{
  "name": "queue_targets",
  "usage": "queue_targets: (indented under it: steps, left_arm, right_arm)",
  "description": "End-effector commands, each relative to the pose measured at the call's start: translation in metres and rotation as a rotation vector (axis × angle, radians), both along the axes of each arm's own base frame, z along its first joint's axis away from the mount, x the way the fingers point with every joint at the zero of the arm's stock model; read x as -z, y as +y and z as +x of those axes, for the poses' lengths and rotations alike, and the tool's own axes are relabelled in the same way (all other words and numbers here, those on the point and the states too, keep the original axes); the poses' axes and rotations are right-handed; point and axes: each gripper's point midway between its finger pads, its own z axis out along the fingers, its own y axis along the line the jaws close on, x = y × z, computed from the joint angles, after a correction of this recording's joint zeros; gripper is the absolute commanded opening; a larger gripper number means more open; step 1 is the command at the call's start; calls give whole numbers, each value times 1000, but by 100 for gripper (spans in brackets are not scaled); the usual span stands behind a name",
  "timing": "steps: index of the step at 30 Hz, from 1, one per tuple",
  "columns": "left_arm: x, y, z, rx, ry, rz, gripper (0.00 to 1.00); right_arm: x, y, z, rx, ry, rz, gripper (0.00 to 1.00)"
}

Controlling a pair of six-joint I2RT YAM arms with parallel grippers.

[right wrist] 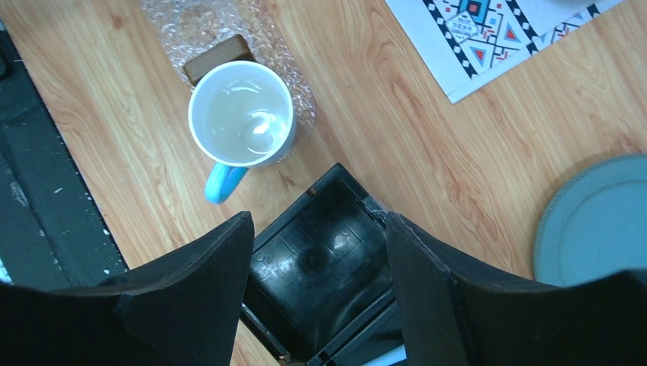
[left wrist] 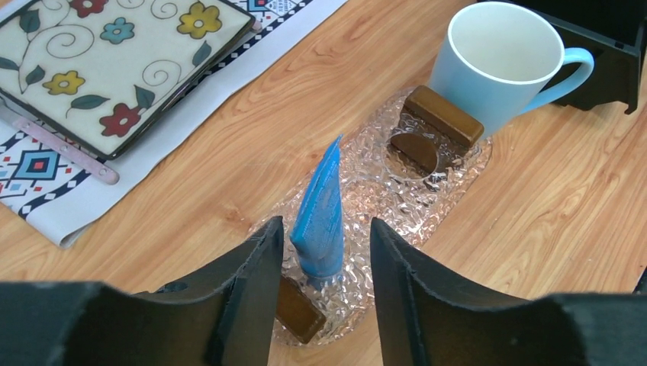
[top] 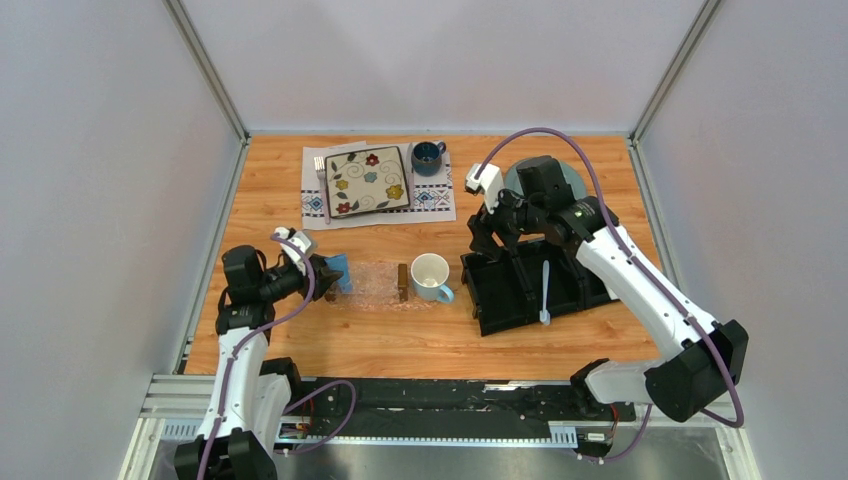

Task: Prepare toiletry sets of a toothbrush and toothpaste on the tray

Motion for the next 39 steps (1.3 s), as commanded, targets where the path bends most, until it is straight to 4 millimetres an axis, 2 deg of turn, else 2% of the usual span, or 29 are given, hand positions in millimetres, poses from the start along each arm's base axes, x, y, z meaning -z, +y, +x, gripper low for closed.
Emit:
queue_targets:
  steps: [1, 6, 9, 15, 22, 27, 34, 39]
  left_arm:
    - [-8, 1, 0, 4, -35, 19, 58]
    - [-18, 3, 2, -12, -47, 21, 72]
    - [-25, 3, 1, -11, -46, 19, 76]
    - [-46, 2, -4, -13, -66, 26, 78]
    - [-87, -1, -14, 5, -82, 31, 79]
    - [-120, -1, -18, 7, -126, 54, 80]
    - [-155, 1, -22, -12, -167, 73, 80]
    - [-177, 1, -21, -18, -183, 73, 80]
  right_arm:
    - [-9, -16, 9, 71, -77, -39, 68]
    - [-14, -37, 13, 146, -88, -60, 68]
    - [-16, -49, 10, 174, -89, -64, 68]
    - [-12, -80, 8, 260, -74, -94, 68]
    - [-6, -135, 8, 435, -75, -174, 69]
    - [12, -173, 6, 564, -18, -250, 69]
    - [44, -231, 4, 767, 64, -391, 68]
    - [70, -258, -4, 829, 121, -522, 67]
